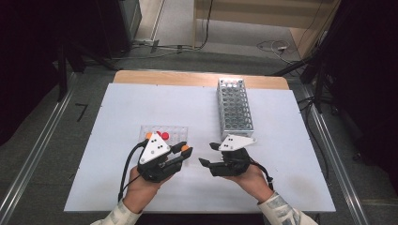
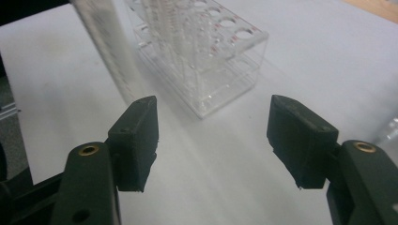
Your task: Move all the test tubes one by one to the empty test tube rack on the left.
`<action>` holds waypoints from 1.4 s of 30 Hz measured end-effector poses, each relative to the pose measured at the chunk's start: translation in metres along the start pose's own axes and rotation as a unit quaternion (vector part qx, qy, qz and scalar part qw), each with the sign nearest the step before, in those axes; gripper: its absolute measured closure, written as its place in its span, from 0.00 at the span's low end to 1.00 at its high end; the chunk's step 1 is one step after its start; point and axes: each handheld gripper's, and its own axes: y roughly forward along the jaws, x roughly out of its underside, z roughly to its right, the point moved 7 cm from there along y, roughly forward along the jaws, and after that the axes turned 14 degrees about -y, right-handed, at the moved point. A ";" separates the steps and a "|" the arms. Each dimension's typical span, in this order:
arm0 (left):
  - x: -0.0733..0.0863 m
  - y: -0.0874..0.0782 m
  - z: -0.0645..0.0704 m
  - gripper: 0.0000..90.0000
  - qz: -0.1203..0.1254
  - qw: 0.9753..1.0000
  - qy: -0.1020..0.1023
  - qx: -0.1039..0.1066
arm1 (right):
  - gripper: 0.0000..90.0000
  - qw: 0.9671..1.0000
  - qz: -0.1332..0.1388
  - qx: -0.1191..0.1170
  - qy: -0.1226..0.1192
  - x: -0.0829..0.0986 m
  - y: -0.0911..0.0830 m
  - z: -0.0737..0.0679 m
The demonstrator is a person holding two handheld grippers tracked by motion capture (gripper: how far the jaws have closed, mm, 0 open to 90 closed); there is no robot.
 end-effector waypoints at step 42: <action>-0.031 -0.048 -0.104 0.78 0.077 0.986 -0.053 -0.140 | 0.36 0.998 -0.016 0.040 0.040 0.034 -0.026 0.024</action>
